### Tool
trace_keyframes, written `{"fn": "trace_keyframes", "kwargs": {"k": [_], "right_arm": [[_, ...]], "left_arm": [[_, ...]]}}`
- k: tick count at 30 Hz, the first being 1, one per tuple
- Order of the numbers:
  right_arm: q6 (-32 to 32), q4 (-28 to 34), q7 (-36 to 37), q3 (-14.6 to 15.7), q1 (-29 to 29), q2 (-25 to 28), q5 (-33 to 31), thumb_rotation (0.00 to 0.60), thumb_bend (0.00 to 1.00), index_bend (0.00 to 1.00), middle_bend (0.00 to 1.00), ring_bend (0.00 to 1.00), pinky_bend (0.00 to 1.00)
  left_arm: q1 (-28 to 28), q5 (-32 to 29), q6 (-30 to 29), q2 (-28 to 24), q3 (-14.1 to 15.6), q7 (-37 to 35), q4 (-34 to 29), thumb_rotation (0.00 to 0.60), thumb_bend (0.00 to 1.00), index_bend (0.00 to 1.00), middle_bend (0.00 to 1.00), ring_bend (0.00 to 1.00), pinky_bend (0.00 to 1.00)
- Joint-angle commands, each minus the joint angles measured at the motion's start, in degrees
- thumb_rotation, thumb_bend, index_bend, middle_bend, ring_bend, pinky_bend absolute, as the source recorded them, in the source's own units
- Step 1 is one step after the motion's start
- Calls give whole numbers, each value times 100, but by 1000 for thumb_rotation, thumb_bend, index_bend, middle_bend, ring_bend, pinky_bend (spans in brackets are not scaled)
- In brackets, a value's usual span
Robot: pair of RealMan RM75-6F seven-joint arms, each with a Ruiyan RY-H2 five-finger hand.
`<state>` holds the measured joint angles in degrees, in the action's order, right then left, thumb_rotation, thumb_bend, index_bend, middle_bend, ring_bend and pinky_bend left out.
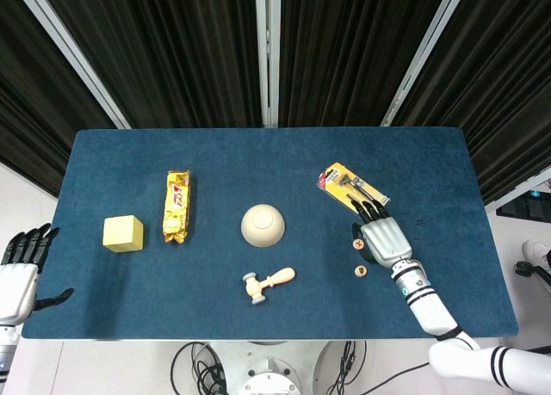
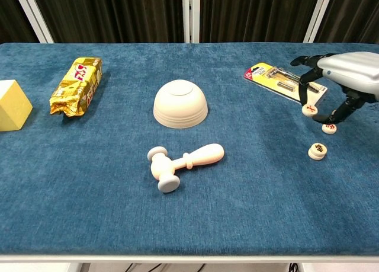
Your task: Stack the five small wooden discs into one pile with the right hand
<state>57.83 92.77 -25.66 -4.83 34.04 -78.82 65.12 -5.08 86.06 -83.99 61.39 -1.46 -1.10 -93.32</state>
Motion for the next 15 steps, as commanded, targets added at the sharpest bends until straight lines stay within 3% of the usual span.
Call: {"fn": "trace_keyframes", "kwargs": {"k": [1,7,15], "right_arm": [[-140,193,58,192,-35,246,213,600,276,557,18,0,0],[-185,307,-102,414,-70,319,397,600,275,557,18,0,0],[-187,360,-307,466,-79,333,325,600,275,556,18,0,0]], "left_arm": [[1,18,-8,-3,7,24,-14,600,58,17,0,0,0],[11,23,-21,-6,16,84,-58,600,59,17,0,0,0],[9,10,-11,-6,11,78,-49,600,58,18,0,0,0]]}}
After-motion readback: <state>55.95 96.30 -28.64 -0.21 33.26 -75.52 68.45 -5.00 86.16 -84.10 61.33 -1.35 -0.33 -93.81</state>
